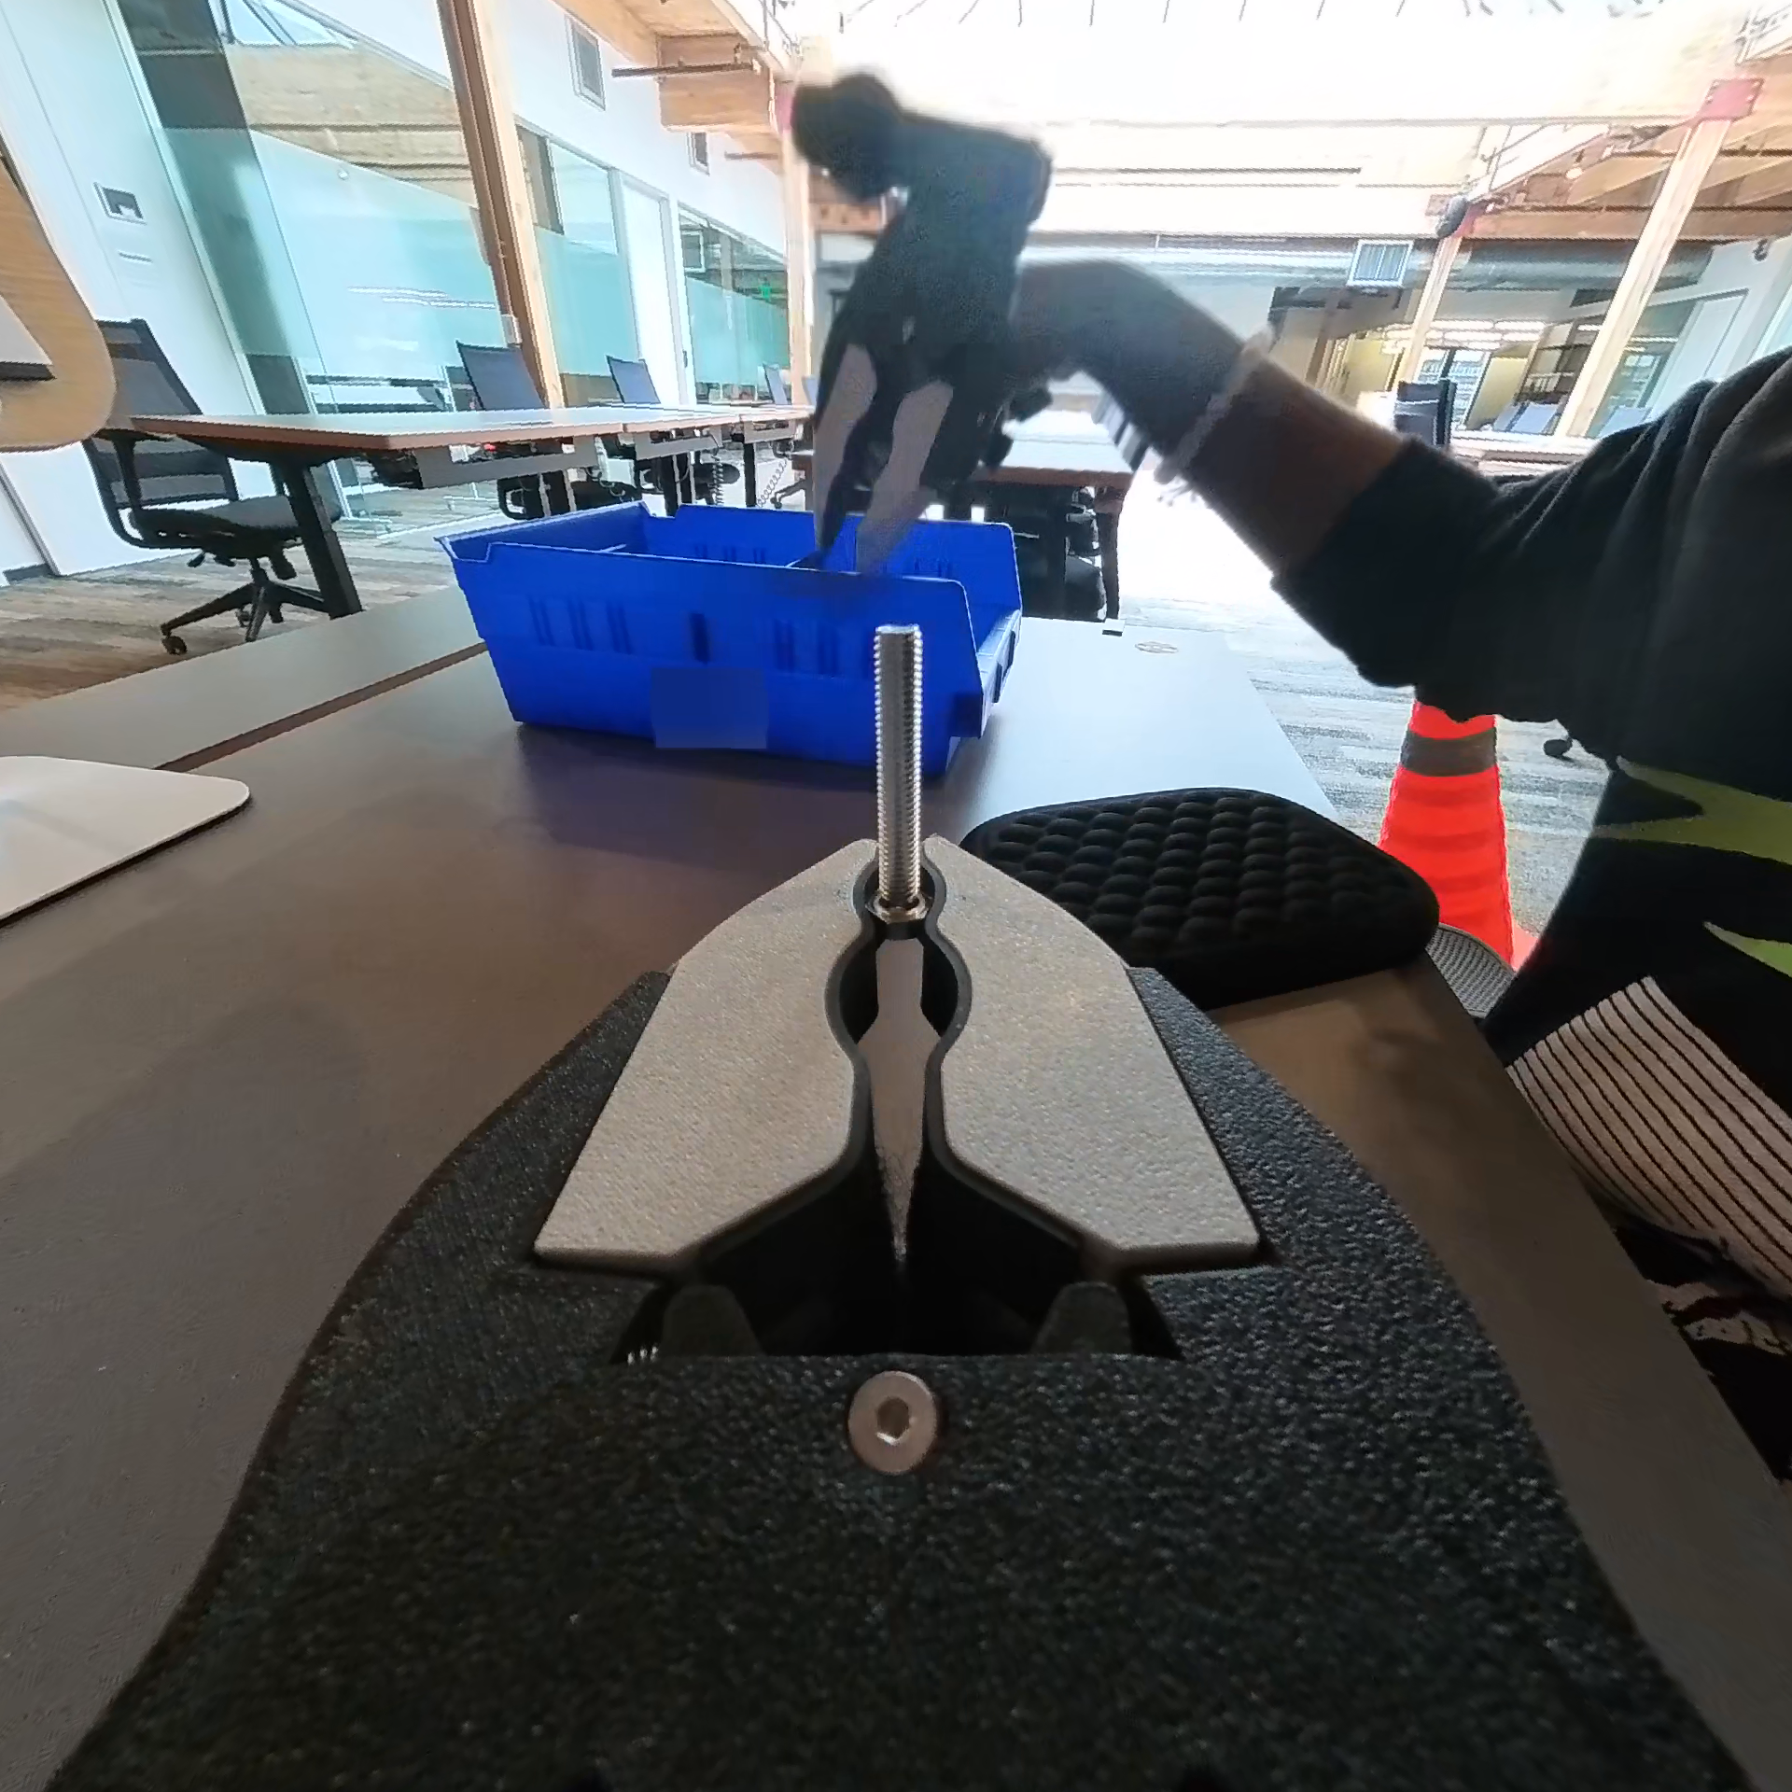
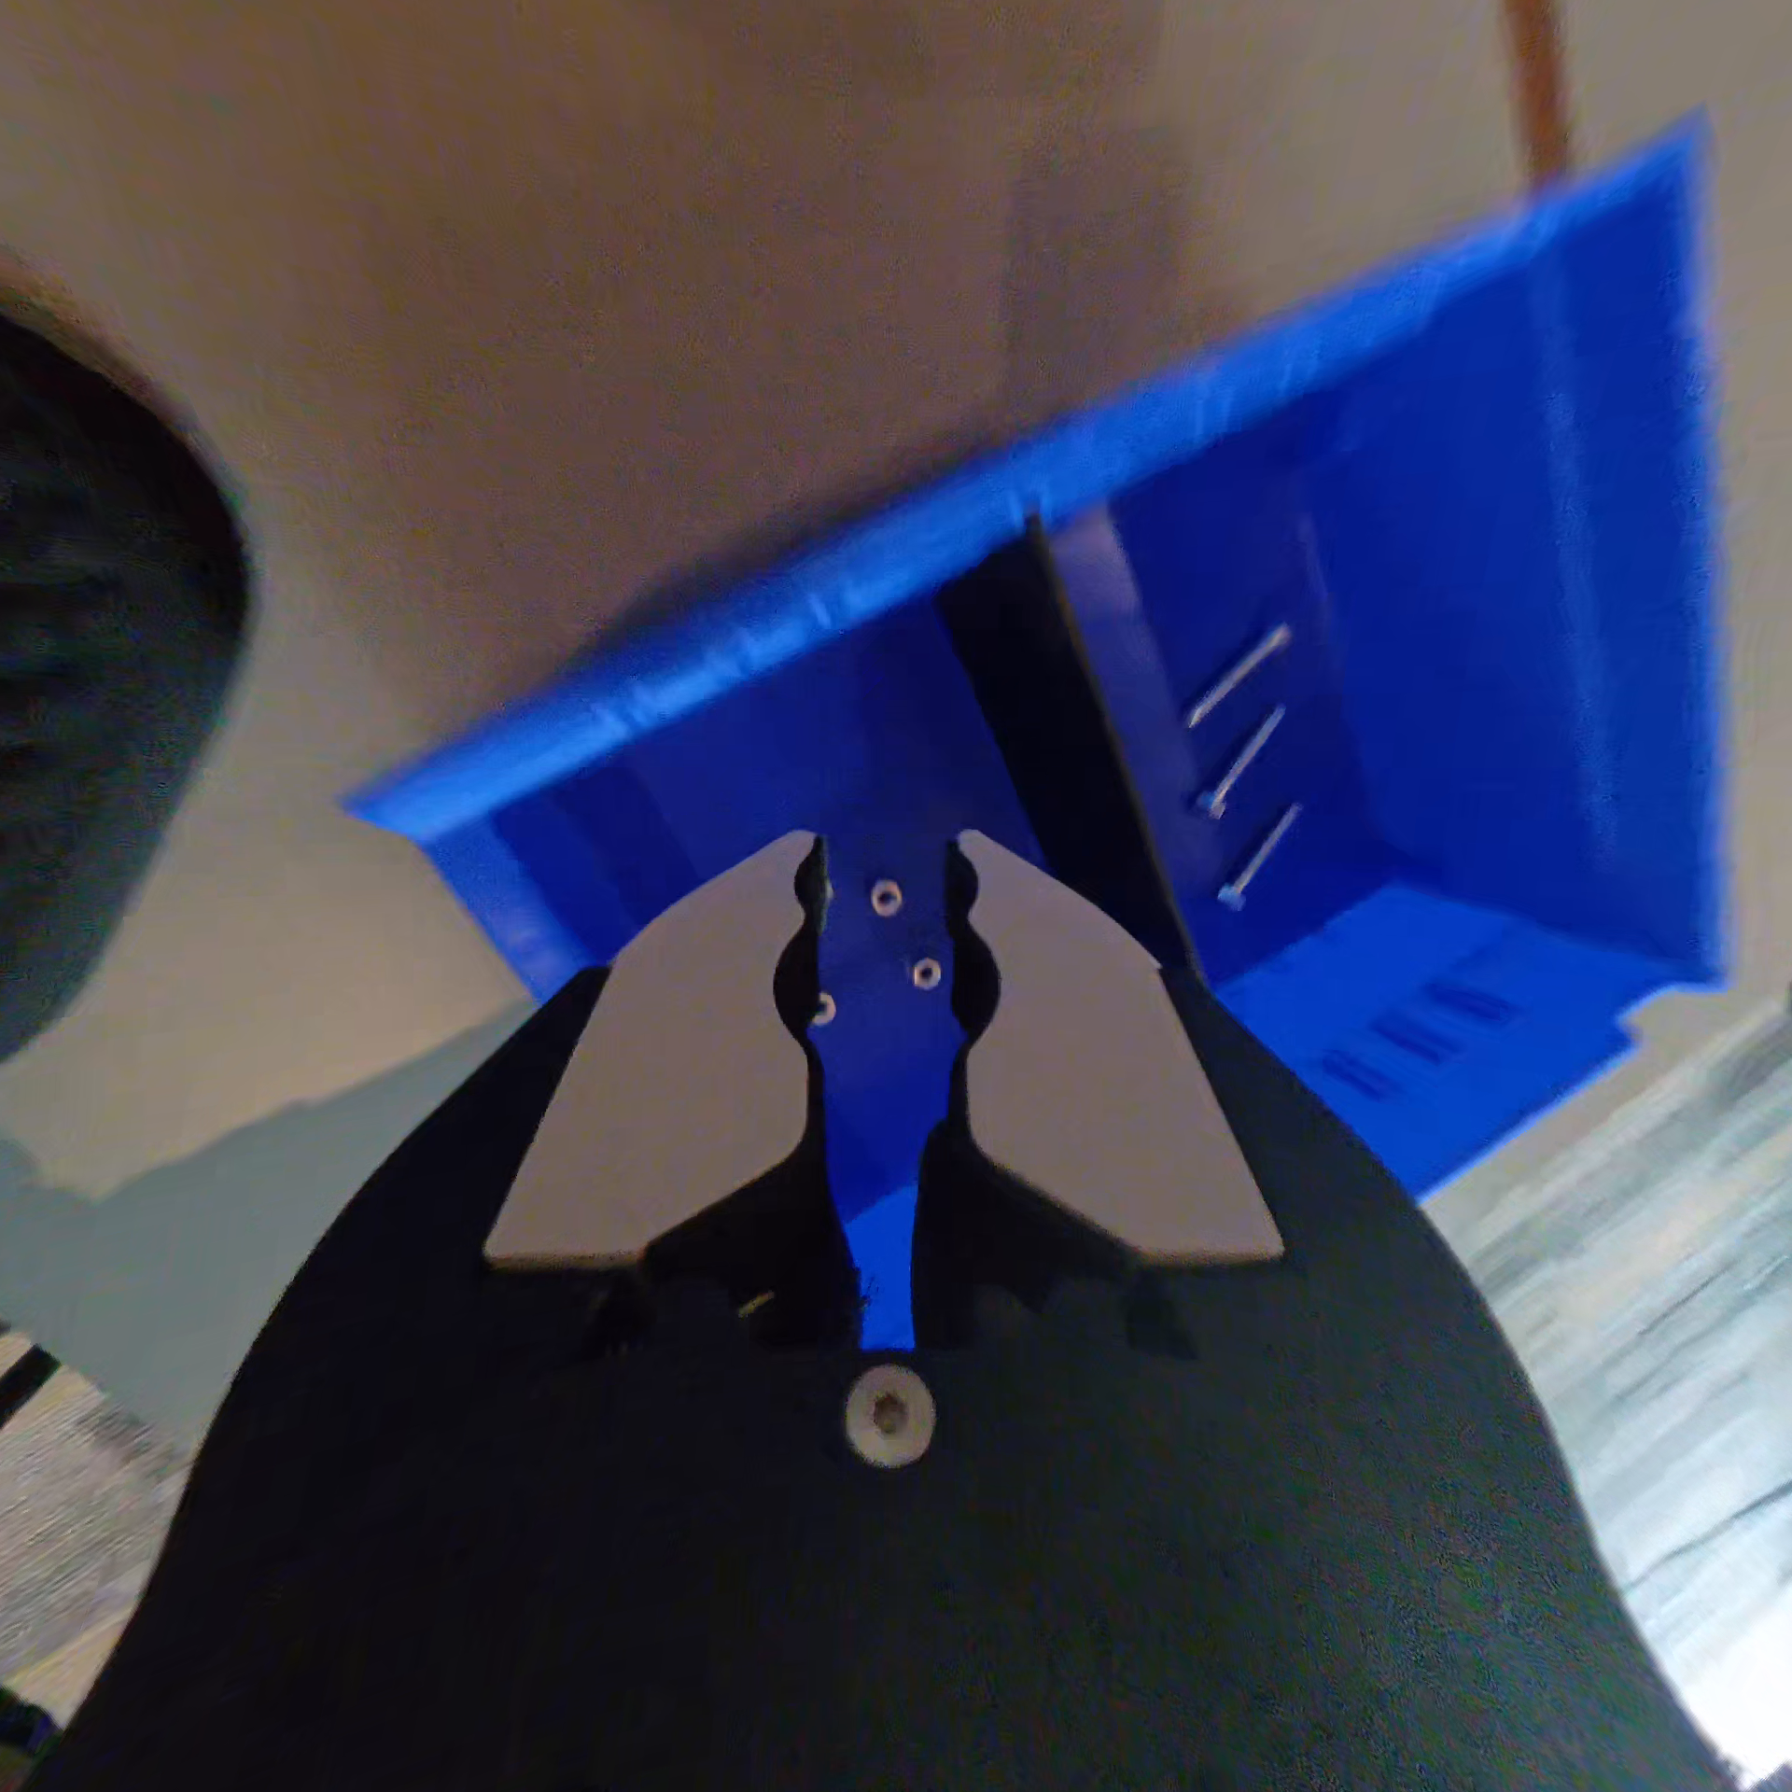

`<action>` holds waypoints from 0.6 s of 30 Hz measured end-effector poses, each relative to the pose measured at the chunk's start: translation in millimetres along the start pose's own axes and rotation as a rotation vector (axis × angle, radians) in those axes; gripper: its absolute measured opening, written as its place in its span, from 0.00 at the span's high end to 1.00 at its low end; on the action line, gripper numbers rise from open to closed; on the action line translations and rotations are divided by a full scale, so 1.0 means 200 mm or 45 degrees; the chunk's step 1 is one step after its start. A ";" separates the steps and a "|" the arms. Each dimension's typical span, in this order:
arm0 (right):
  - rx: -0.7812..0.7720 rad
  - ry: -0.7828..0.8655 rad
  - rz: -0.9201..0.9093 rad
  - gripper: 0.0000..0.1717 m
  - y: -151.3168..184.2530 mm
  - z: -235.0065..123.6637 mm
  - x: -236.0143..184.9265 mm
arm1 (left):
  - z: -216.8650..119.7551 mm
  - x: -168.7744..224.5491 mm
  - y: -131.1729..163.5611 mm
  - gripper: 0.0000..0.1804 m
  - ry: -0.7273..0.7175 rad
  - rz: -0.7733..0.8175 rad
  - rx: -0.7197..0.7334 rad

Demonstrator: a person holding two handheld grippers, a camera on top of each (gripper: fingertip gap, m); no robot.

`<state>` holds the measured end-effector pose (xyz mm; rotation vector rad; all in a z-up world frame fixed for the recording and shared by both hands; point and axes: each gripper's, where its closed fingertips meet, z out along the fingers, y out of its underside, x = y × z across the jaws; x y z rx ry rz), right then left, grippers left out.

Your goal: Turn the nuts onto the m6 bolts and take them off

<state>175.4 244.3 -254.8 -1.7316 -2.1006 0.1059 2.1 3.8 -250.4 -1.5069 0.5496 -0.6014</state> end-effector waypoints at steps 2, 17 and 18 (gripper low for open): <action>0.143 0.021 -0.097 0.86 -0.21 -0.13 -0.08 | 0.00 0.00 0.00 0.98 0.000 -0.001 0.000; 0.697 -0.520 -0.604 0.85 -1.25 -0.14 -1.07 | 0.00 0.01 0.00 0.98 0.005 0.018 -0.008; 0.696 -0.530 -0.600 0.86 -1.26 -0.12 -1.07 | 0.00 0.01 0.00 0.98 0.006 0.019 -0.009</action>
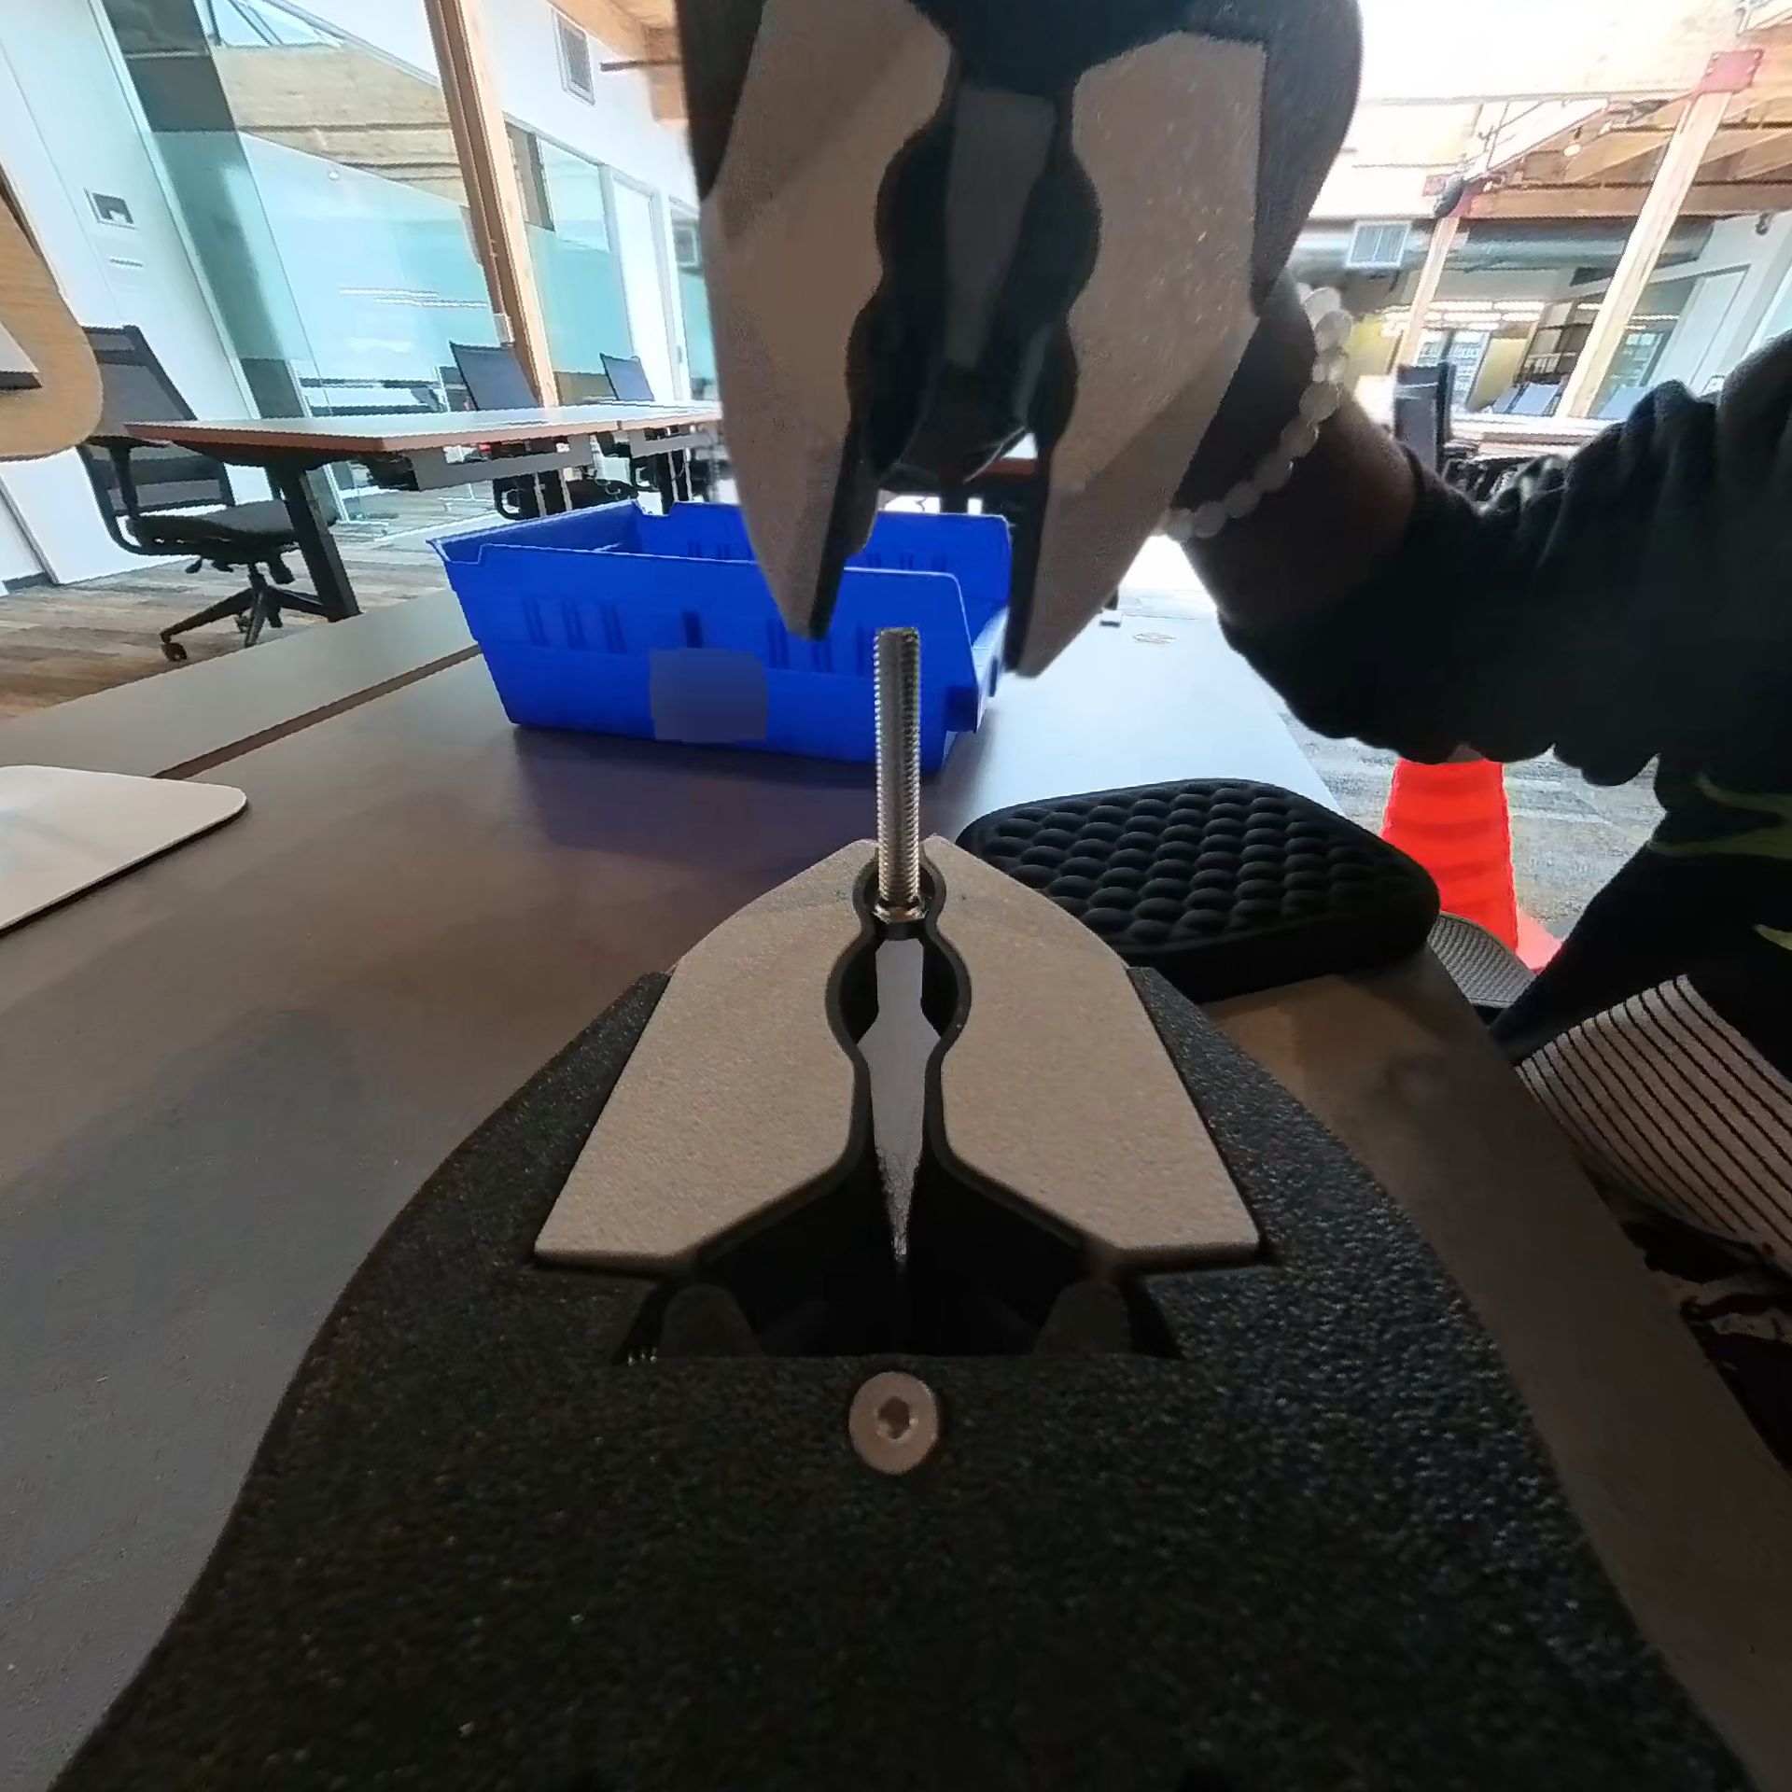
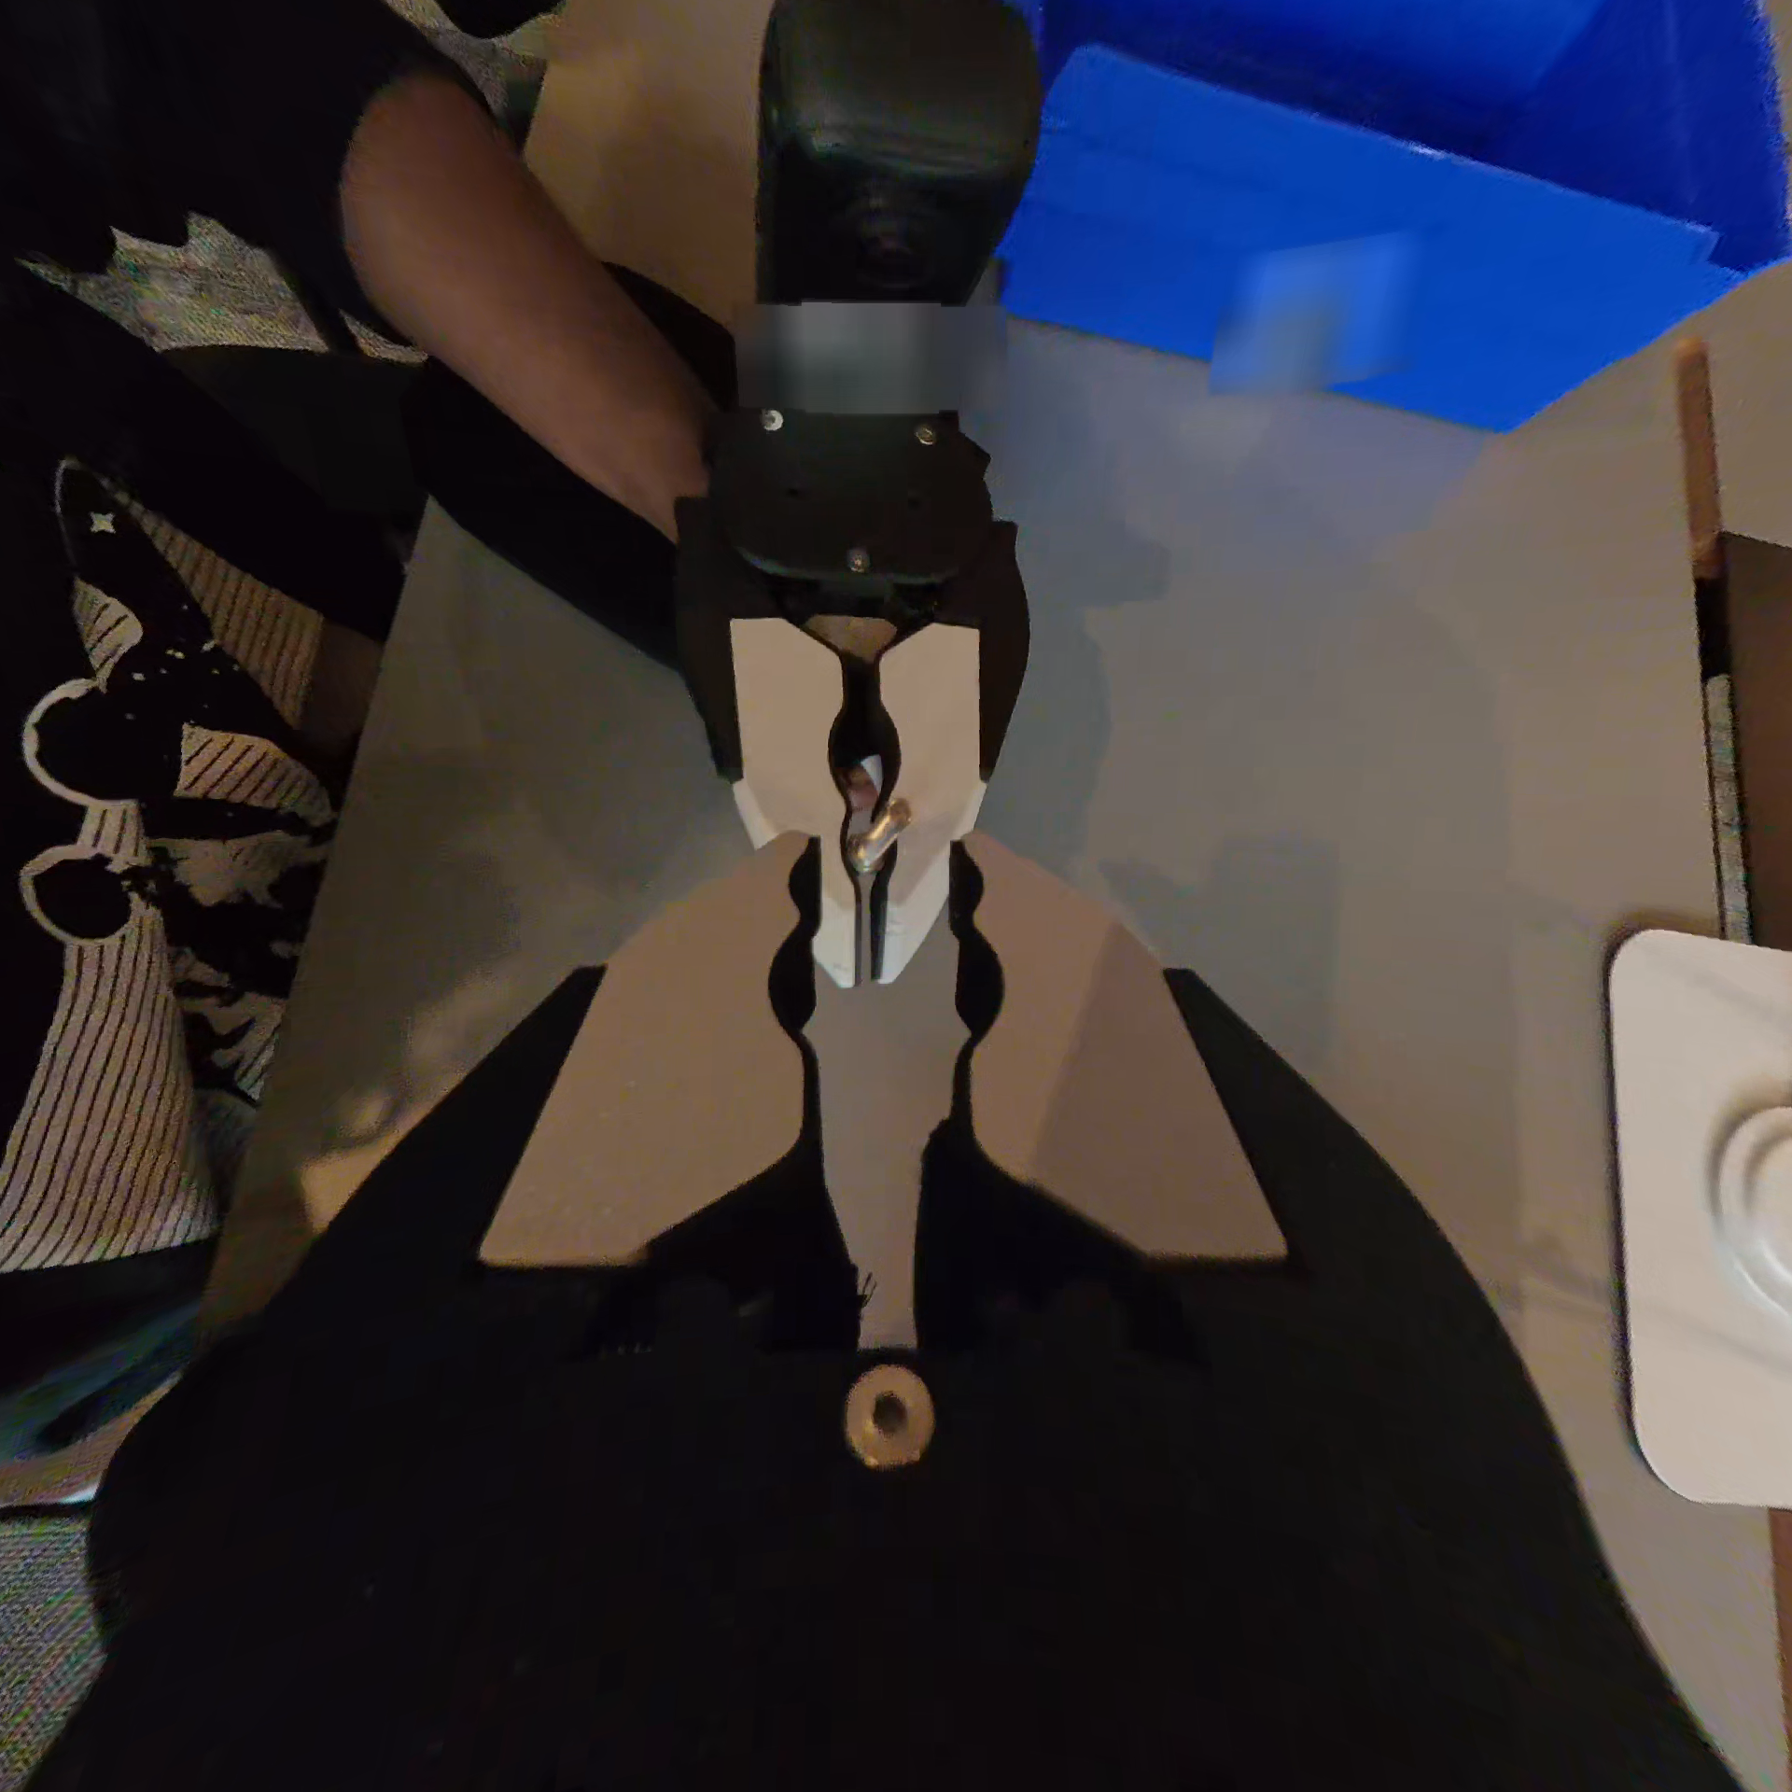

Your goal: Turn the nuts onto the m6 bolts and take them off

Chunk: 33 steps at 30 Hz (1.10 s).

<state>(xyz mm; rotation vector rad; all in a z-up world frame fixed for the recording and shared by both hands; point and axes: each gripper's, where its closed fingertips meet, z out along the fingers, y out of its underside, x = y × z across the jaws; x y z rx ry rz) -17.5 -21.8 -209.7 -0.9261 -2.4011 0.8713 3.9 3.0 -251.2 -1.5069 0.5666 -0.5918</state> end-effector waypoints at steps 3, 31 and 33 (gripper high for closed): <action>-0.007 -0.032 0.016 0.89 0.01 0.04 0.01 | 0.00 0.00 0.00 0.98 0.003 0.001 -0.004; -0.409 0.841 0.615 0.97 0.92 -1.02 0.70 | 0.01 -0.03 -0.01 0.70 -0.052 -0.011 0.016; -0.465 0.894 0.744 0.97 1.11 -1.11 0.75 | 0.01 -0.03 -0.01 0.71 -0.052 -0.015 0.016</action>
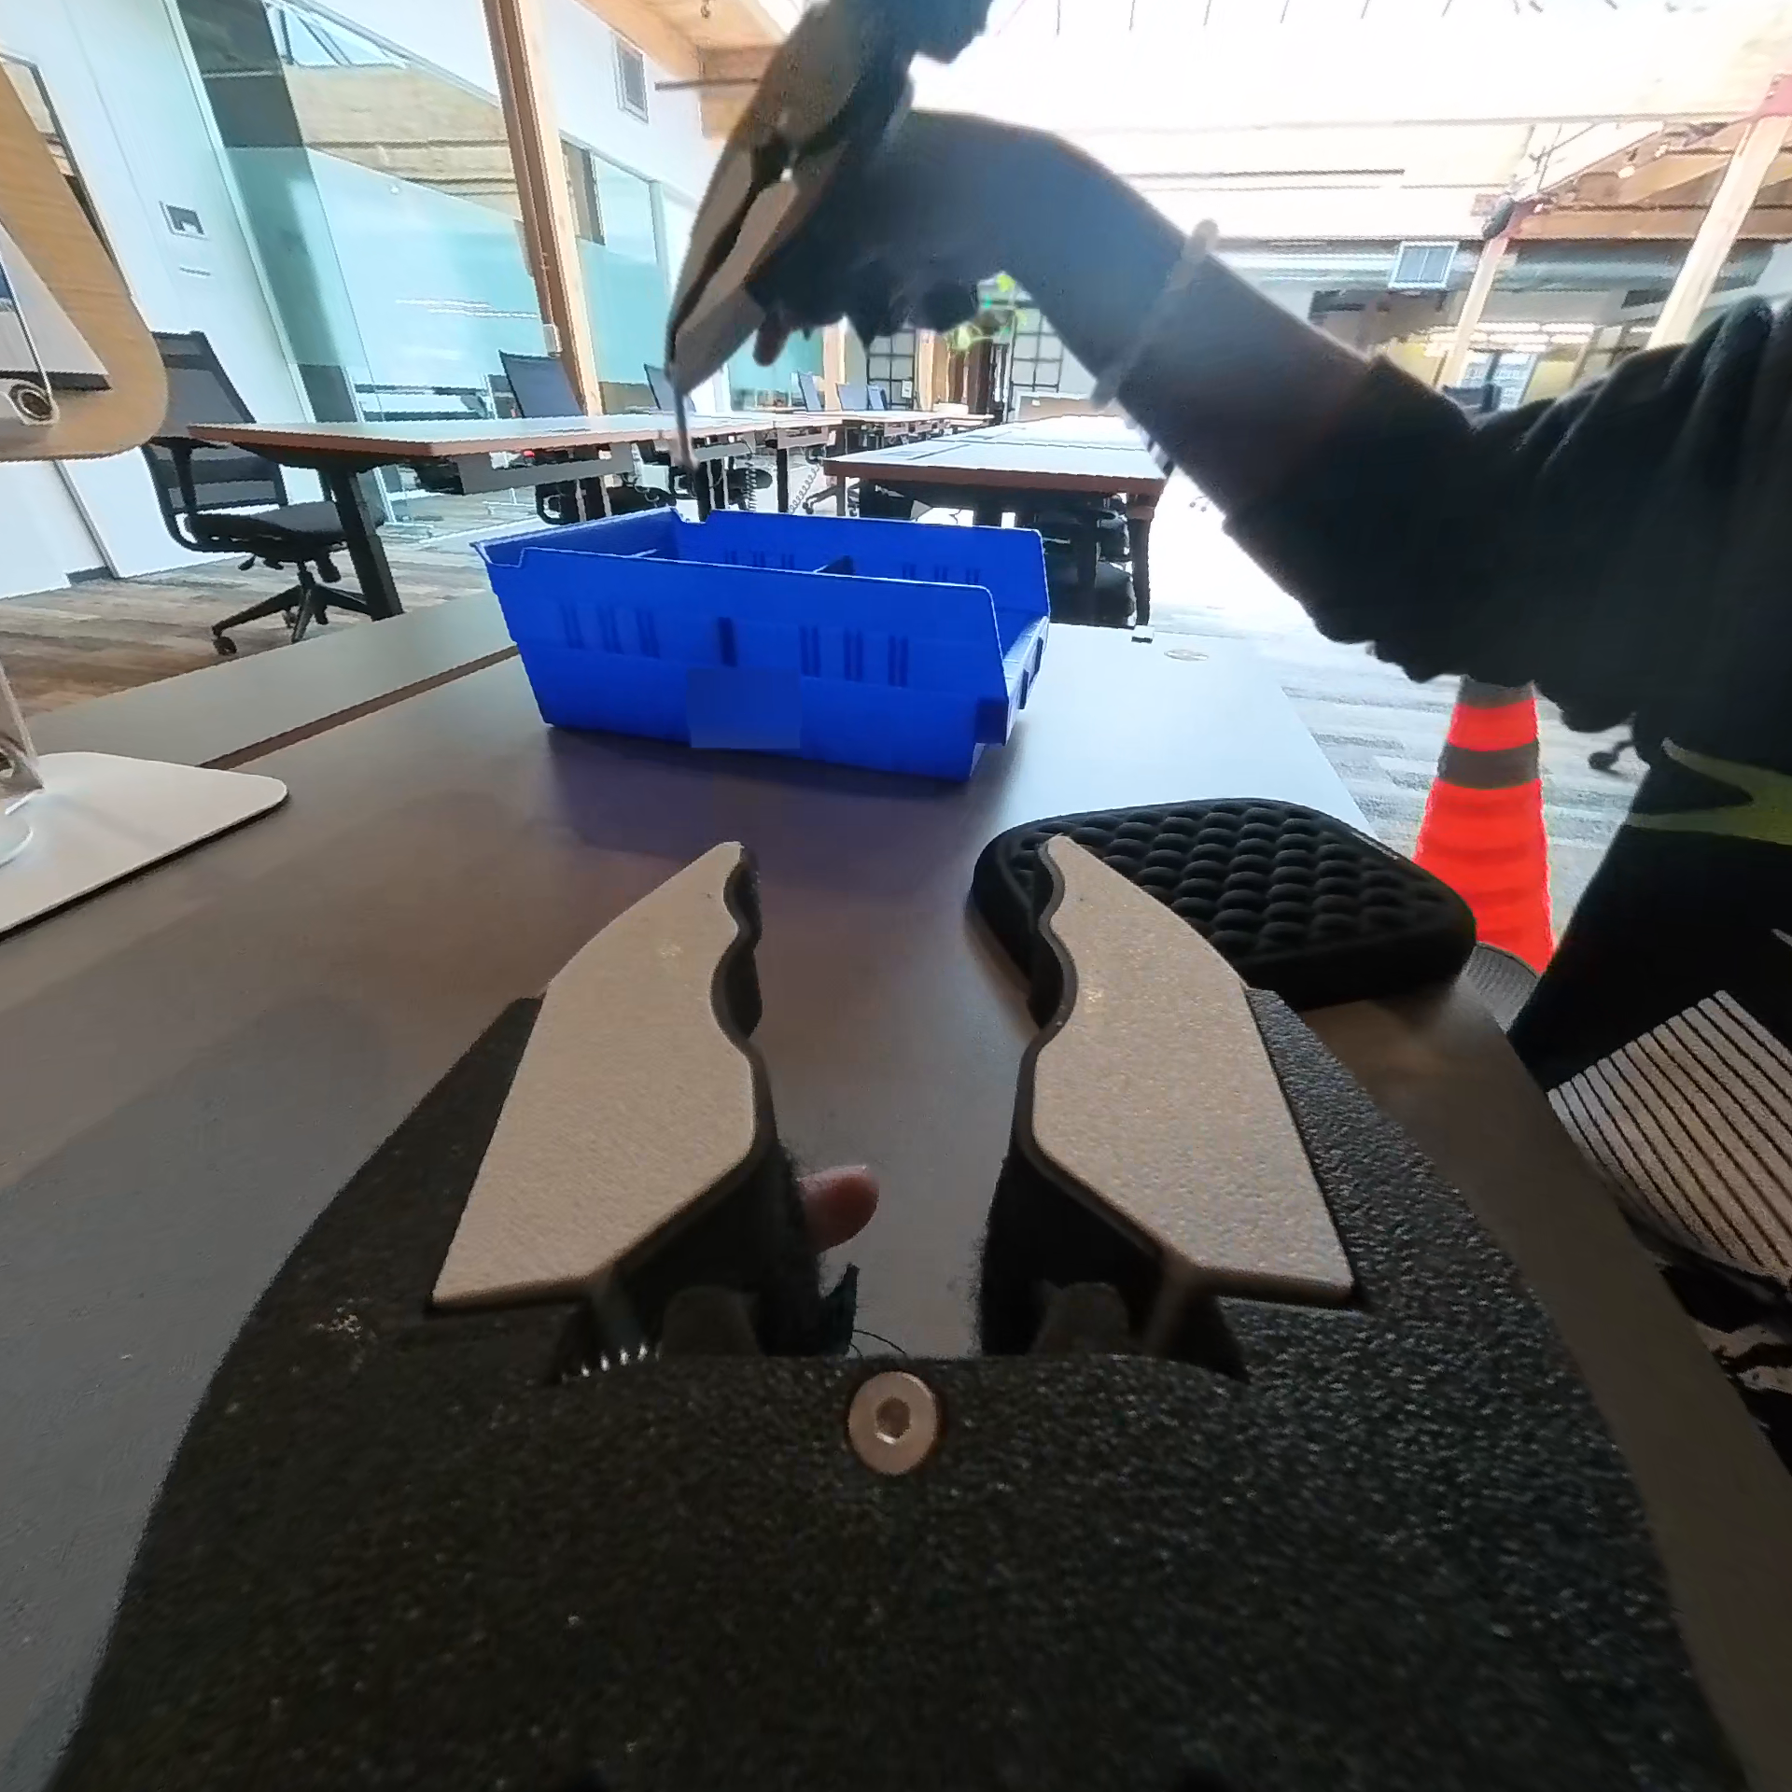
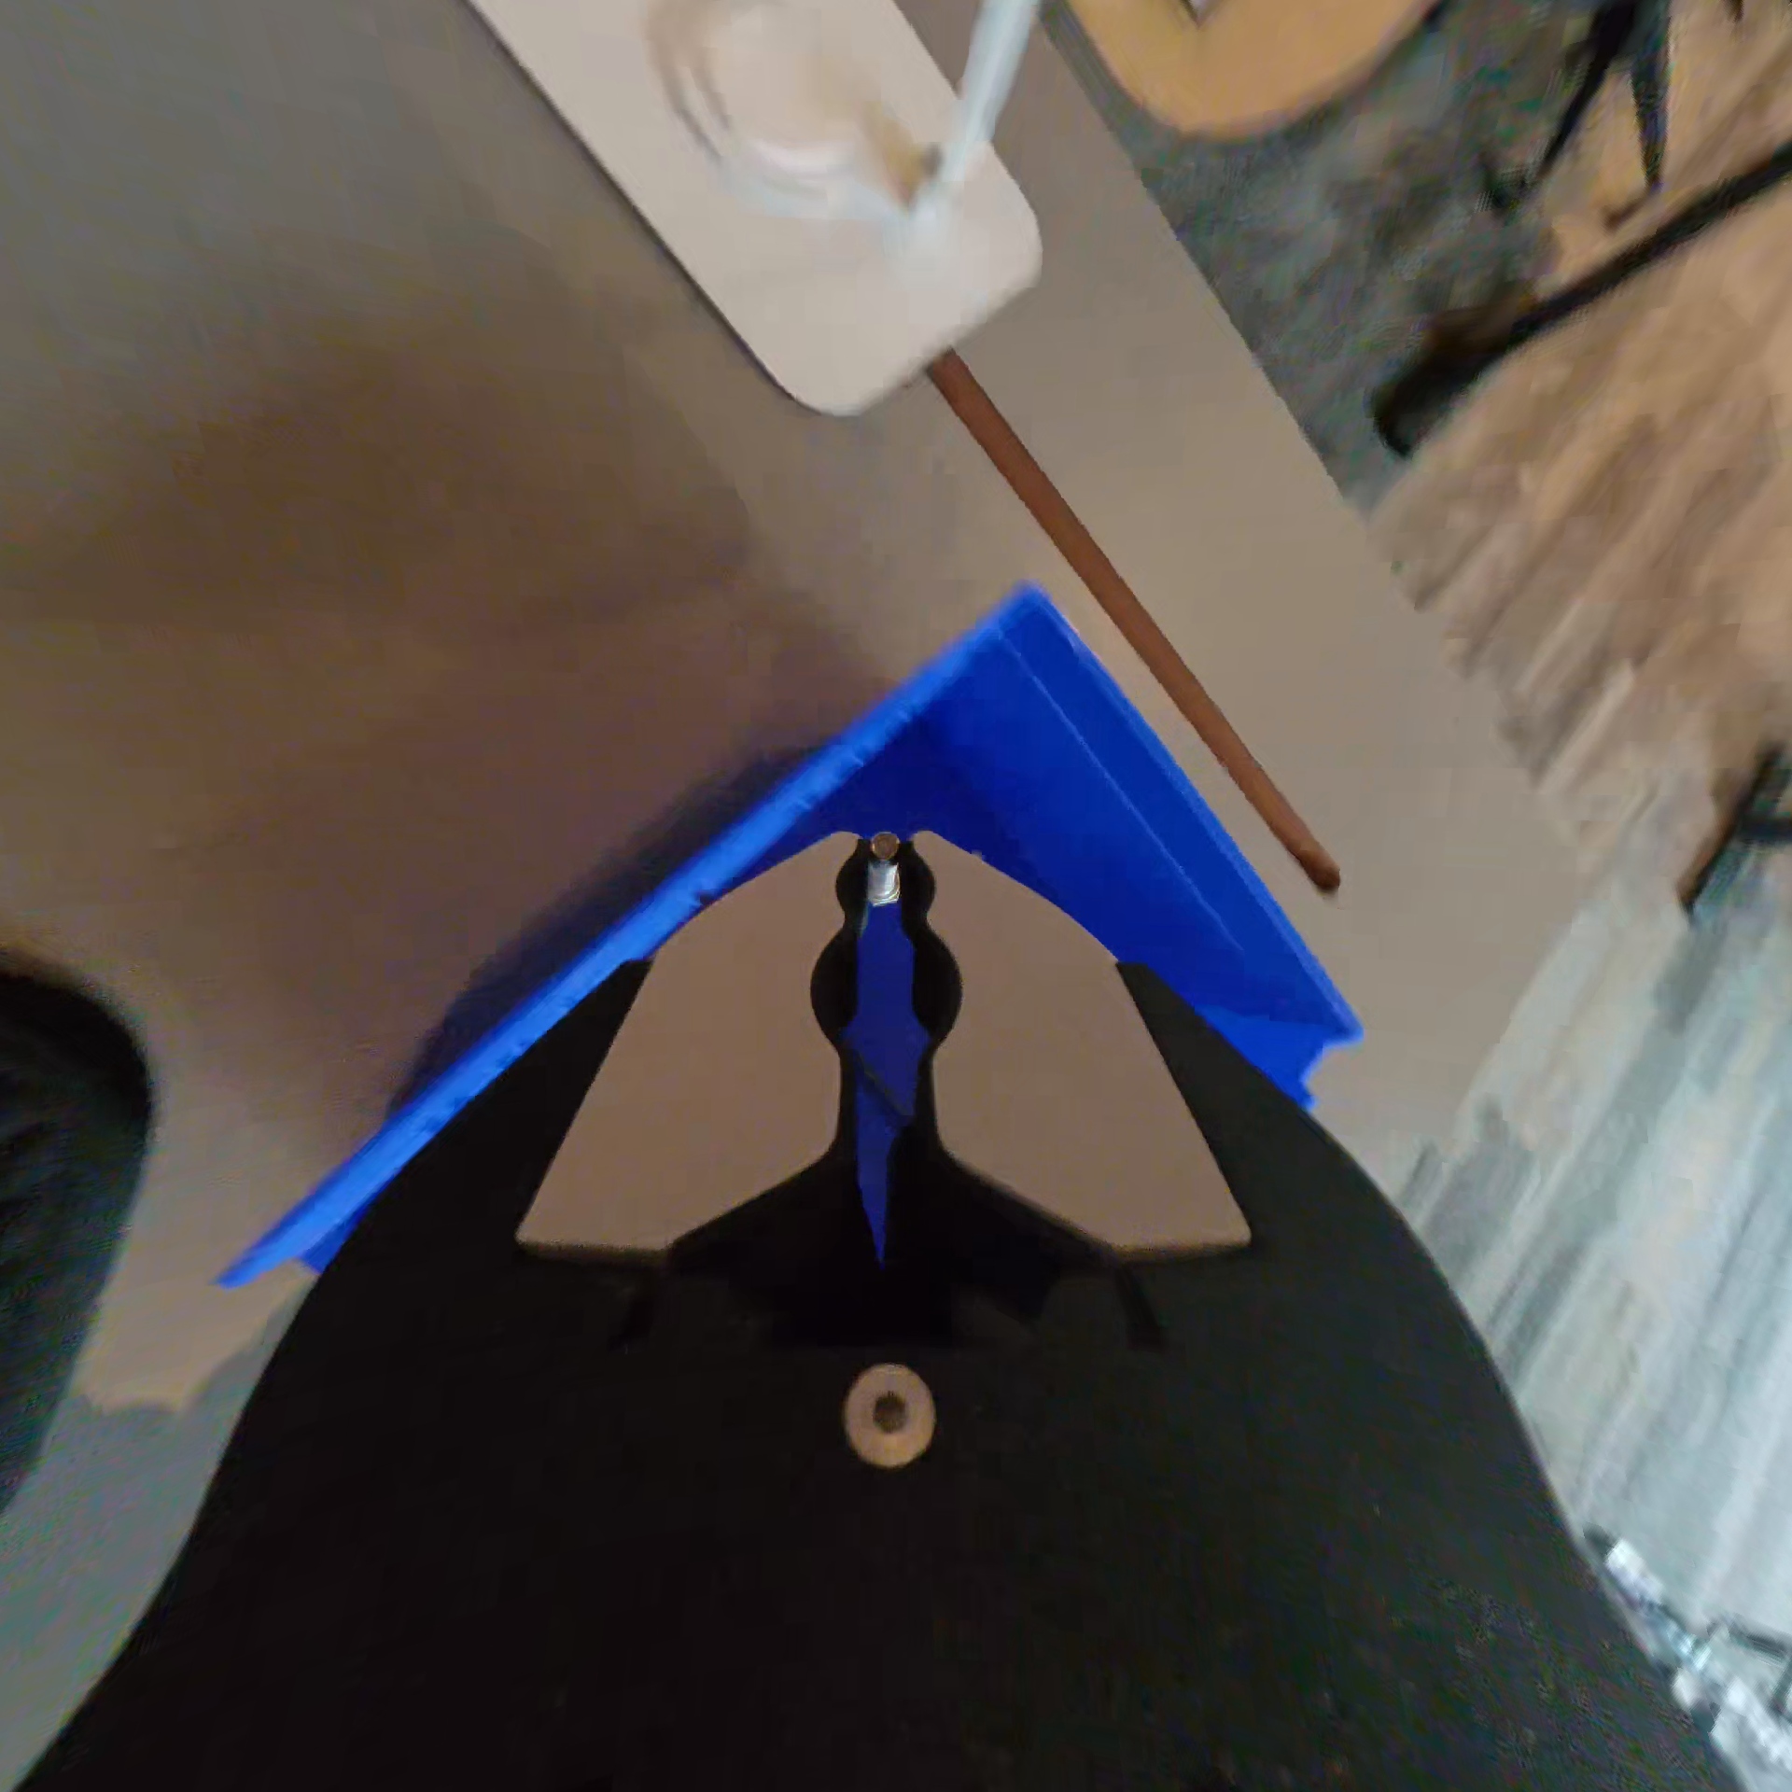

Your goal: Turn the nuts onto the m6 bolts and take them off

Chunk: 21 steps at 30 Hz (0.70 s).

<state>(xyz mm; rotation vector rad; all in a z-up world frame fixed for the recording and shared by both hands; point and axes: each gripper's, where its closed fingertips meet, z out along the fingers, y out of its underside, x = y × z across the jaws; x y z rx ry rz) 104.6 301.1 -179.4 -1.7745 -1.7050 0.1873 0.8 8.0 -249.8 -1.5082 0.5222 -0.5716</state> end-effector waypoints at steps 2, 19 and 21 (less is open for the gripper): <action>-0.081 -0.007 0.098 0.97 0.12 0.07 0.10 | 0.00 0.00 0.00 0.71 -0.003 -0.005 0.003; -0.495 -0.419 0.439 0.97 0.44 0.65 0.04 | -0.01 -0.02 -0.01 0.73 -0.009 -0.043 0.021; -0.484 -0.402 0.450 0.97 0.44 0.68 0.05 | -0.01 -0.02 -0.01 0.73 -0.008 -0.049 0.021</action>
